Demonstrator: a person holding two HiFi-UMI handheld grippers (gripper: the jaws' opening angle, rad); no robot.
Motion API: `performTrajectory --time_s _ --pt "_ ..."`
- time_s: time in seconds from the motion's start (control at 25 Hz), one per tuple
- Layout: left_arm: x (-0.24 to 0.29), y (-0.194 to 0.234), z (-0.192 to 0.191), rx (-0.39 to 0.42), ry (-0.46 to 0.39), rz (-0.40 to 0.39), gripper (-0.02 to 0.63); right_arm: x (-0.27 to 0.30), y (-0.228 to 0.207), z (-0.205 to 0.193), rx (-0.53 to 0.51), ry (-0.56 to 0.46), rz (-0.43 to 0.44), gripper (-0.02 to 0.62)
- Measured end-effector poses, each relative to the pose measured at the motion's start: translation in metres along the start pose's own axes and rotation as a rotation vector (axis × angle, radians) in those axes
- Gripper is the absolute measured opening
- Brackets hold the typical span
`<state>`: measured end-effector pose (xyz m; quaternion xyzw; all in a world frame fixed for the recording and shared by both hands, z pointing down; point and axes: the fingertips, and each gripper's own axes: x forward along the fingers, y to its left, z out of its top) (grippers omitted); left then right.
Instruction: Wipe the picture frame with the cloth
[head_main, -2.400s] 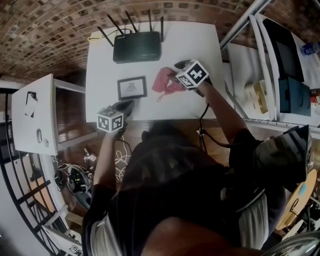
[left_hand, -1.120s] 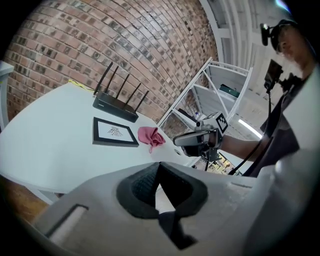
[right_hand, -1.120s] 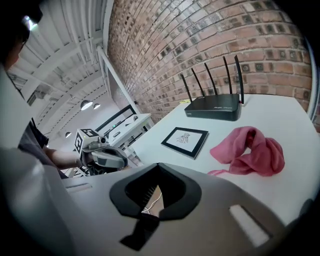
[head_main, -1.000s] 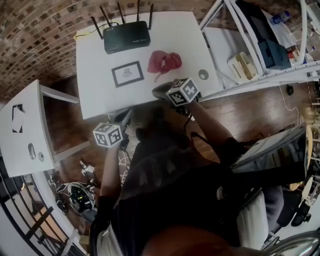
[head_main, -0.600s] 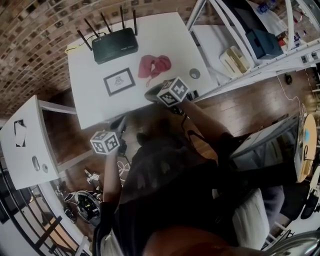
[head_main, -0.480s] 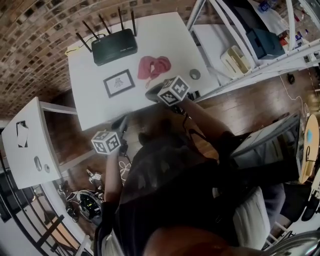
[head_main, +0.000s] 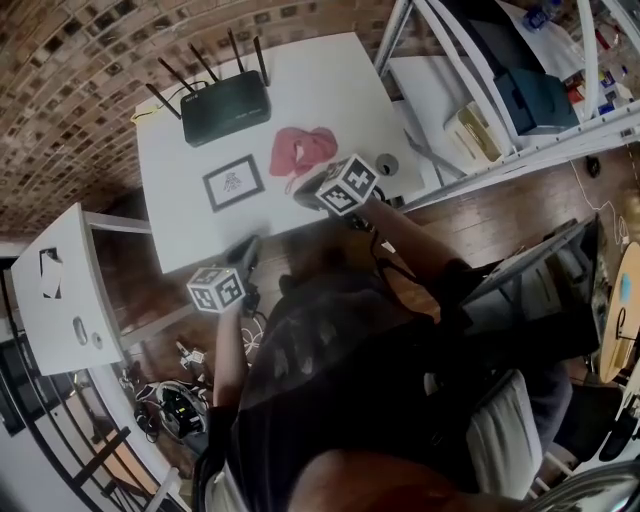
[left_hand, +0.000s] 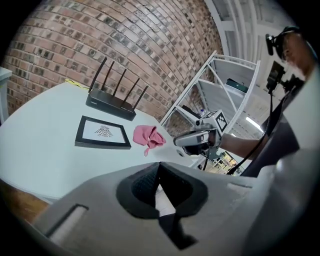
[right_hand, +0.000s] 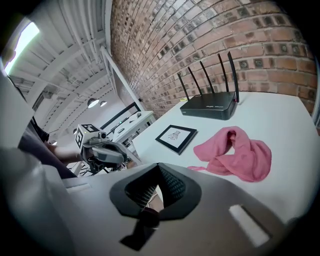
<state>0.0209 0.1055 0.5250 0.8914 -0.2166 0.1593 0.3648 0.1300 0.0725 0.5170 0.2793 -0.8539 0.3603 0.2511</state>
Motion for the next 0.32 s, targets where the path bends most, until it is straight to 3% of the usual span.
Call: performTrajectory --time_s 0.32 --pt "0.013 -0.009 0.024 0.006 -0.061 -0.005 0.002 0.000 -0.012 0.000 0.014 0.011 0.039 0.002"
